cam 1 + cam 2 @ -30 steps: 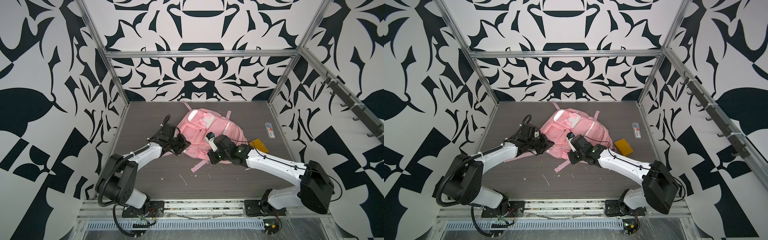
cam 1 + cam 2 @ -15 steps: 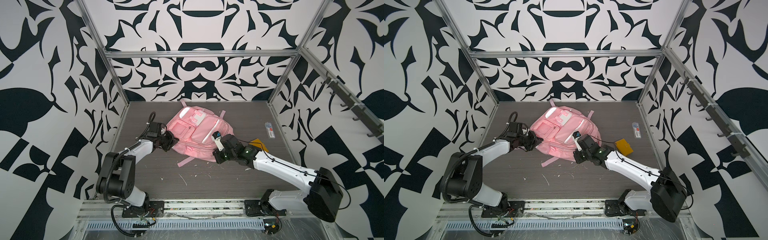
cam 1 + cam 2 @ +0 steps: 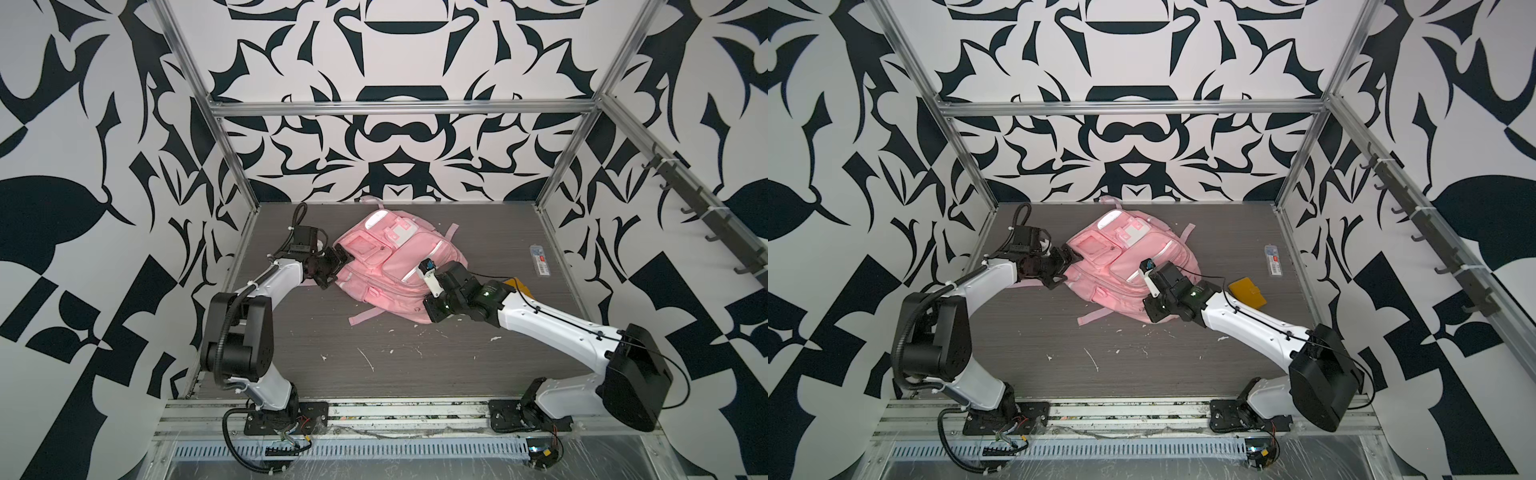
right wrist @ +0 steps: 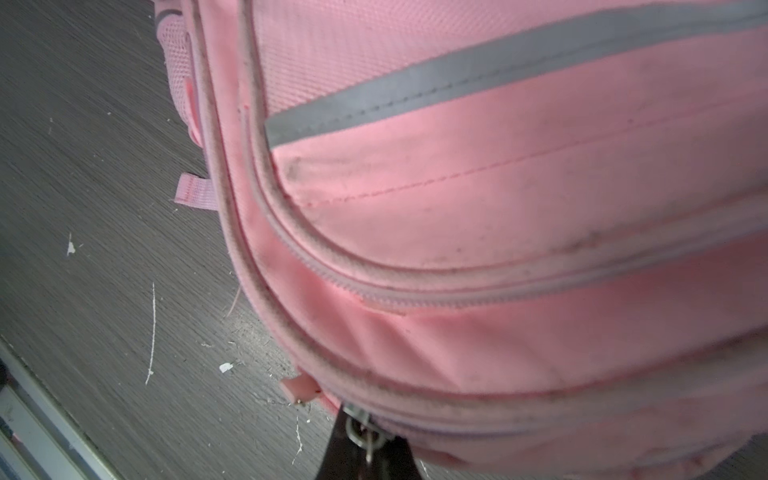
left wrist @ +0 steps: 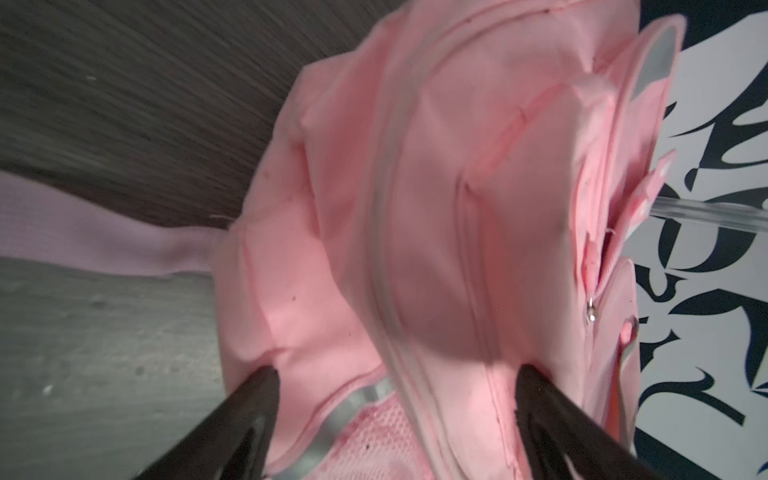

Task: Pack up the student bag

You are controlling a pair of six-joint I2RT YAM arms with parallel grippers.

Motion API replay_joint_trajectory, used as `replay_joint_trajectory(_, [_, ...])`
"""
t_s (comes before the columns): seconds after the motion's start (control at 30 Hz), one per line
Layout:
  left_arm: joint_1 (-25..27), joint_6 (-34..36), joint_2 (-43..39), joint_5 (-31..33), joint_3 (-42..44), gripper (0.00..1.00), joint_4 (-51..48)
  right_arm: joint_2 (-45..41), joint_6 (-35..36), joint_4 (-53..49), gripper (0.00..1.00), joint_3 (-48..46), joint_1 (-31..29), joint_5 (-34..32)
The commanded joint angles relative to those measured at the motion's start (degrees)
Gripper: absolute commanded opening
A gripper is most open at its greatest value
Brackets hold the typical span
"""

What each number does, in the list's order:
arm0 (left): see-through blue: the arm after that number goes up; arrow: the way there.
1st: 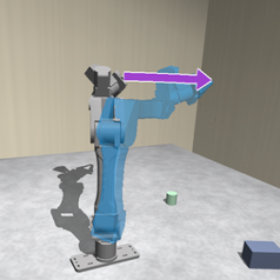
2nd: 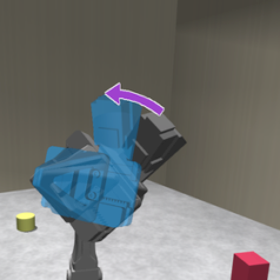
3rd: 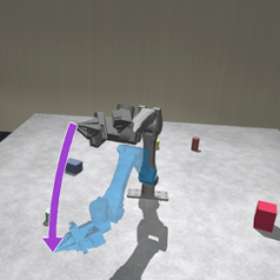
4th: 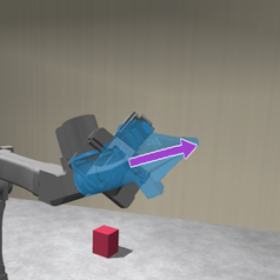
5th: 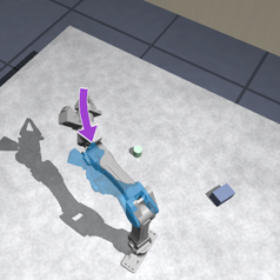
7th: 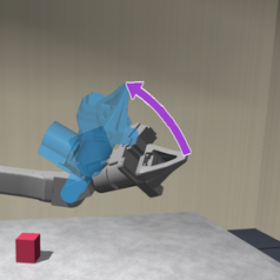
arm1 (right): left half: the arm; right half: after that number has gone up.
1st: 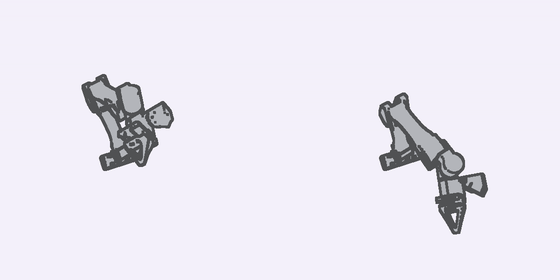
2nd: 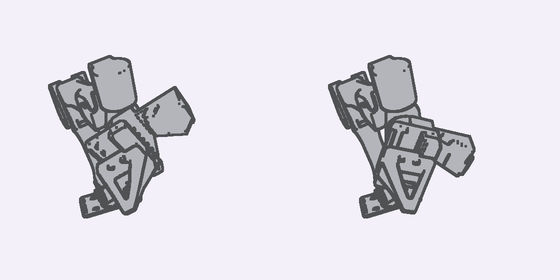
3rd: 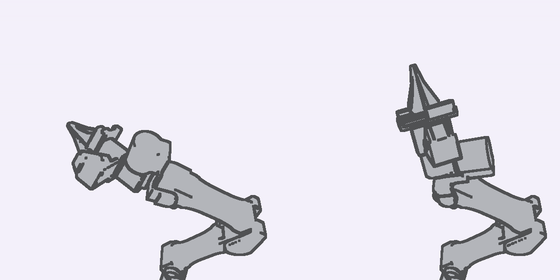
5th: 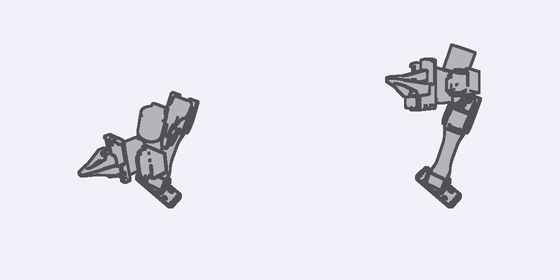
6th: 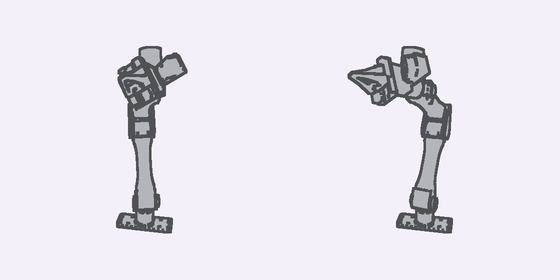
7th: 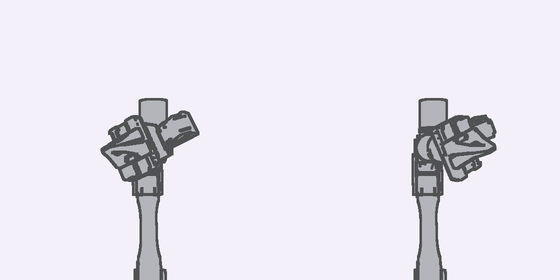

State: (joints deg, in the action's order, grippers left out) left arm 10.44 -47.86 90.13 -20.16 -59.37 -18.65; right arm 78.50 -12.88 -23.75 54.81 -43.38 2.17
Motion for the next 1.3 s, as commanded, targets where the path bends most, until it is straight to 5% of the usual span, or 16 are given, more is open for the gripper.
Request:
replay_joint_trajectory(0.0, [4.5,1.5,-8.8,1.8,1.2,0.98,-7.5,0.5,-0.1,3.5,0.00,5.0,0.2,1.1])
replay_joint_trajectory(0.3, [20.3,-10.8,-14.6,1.1,8.6,0.96,-0.2,2.0,-1.3,4.8,0.00,7.0,-0.7,3.5])
replay_joint_trajectory(0.63, [23.3,-15.0,-3.9,0.0,5.4,0.93,9.5,1.9,-4.2,7.9,0.00,5.1,-3.0,2.7])
replay_joint_trajectory(0.97, [23.2,-17.5,-4.5,2.0,9.6,0.39,11.6,4.4,-6.3,11.3,0.00,6.0,-4.6,1.3])
replay_joint_trajectory(1.2, [18.1,-15.0,-7.4,1.8,11.3,0.00,9.9,1.2,-5.8,7.5,0.00,4.3,-4.7,-0.7])
replay_joint_trajectory(1.27, [15.7,-14.3,-8.2,1.5,11.9,0.00,9.4,-0.5,-6.0,6.2,0.00,3.2,-4.6,-1.5])
